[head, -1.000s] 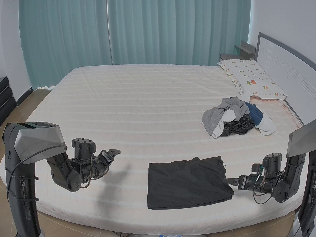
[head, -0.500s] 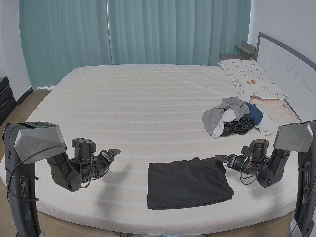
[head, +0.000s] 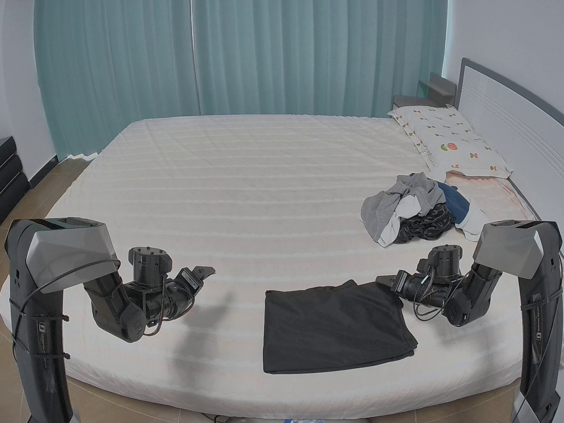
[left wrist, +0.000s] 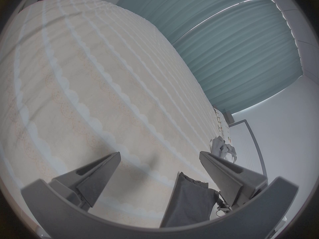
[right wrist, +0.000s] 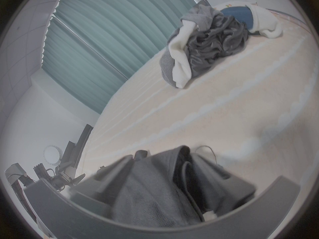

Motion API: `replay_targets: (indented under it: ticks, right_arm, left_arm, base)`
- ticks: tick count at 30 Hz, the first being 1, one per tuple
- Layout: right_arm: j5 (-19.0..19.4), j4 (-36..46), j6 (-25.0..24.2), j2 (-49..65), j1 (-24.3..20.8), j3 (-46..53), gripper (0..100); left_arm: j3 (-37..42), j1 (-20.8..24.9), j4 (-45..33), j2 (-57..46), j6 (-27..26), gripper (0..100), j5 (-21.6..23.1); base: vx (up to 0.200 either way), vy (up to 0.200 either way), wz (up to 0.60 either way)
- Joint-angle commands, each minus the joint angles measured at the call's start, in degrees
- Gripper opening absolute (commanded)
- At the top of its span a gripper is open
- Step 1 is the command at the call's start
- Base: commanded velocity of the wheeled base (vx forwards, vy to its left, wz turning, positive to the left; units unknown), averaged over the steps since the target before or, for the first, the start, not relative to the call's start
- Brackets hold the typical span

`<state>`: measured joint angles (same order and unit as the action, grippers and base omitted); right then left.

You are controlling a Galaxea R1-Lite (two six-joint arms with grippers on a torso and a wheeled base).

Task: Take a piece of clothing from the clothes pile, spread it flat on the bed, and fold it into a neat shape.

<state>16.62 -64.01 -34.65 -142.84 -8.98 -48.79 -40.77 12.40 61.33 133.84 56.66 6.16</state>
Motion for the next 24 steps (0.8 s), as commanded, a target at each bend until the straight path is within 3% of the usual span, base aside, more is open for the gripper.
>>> replay_targets:
  ticks: [1,11,24]
  right_arm:
    - [-0.2,0.1,-0.2,-0.2,0.1,-0.7,0]
    - [0.0,0.3,-3.2,0.3,3.6,-0.9,0]
    - [-0.1,0.8,-3.9,0.3,4.0,-1.0,0]
  left_arm:
    - [0.1,0.0,0.0,0.1,0.0,100,0.0]
    - [0.0,0.1,0.0,0.3,0.0,100,-0.7]
    - [0.1,0.1,0.0,0.3,0.0,100,-0.7]
  base:
    - [0.000,0.000,0.00]
    - [0.000,0.000,0.00]
    - [0.000,0.000,0.00]
